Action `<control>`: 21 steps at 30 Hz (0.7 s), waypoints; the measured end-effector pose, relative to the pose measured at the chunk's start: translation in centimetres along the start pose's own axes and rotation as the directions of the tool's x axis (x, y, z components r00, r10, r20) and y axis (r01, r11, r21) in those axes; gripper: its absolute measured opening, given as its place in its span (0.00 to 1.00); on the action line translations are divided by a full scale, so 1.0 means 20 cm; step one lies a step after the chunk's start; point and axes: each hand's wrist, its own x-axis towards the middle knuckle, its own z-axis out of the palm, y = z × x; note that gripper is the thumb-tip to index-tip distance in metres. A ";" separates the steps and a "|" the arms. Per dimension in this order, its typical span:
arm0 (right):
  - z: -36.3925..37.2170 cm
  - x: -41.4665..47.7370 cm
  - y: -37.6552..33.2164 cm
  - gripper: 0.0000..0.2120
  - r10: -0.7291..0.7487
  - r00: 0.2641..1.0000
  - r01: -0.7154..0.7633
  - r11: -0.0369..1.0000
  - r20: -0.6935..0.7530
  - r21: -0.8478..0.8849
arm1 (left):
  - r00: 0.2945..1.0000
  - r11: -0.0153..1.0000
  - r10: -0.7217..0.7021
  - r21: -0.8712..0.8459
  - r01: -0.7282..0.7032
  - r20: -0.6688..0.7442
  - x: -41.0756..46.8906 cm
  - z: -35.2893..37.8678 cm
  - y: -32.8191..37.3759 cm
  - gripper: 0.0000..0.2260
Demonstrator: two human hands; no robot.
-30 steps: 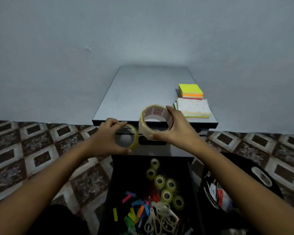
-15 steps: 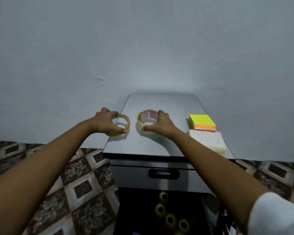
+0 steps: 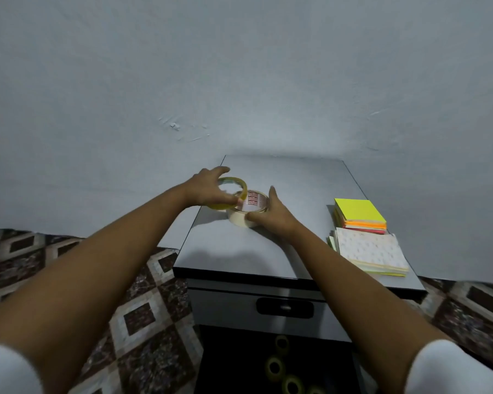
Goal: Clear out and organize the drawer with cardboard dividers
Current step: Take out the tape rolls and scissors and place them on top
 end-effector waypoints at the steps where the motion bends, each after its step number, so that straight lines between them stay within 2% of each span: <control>1: -0.02 0.00 0.01 0.41 0.030 0.999 -0.029 0.999 -0.027 0.040 | 1.000 1.000 0.013 -0.001 -0.013 0.005 0.02 0.02 0.03 0.50; 5: -0.07 0.02 0.06 0.28 0.114 0.968 -0.071 0.979 -0.222 0.190 | 0.997 0.999 0.042 0.026 -0.044 0.064 0.10 0.10 0.11 0.54; 9: -0.05 0.05 0.10 0.26 0.158 0.969 -0.097 0.951 -0.191 0.294 | 0.997 0.997 0.020 0.072 -0.025 0.075 0.14 0.20 0.14 0.49; 14: -0.06 0.02 0.07 0.26 0.122 0.978 -0.062 0.942 -0.166 0.329 | 1.000 0.999 0.028 -0.034 -0.027 0.010 0.13 0.21 0.09 0.48; 16: -0.06 -0.02 0.06 0.25 0.035 0.993 0.000 0.957 -0.115 0.291 | 0.997 0.991 0.009 -0.130 -0.020 -0.083 0.12 0.22 0.05 0.39; 18: -0.06 -0.04 0.05 0.22 -0.044 0.997 0.055 0.982 -0.064 0.180 | 0.982 0.961 -0.079 -0.274 0.030 -0.171 0.10 0.22 0.01 0.28; 21: -0.05 -0.05 0.05 0.23 -0.085 0.995 0.090 0.992 -0.059 0.084 | 0.957 0.842 -0.226 -0.531 0.097 -0.183 0.07 0.27 -0.07 0.16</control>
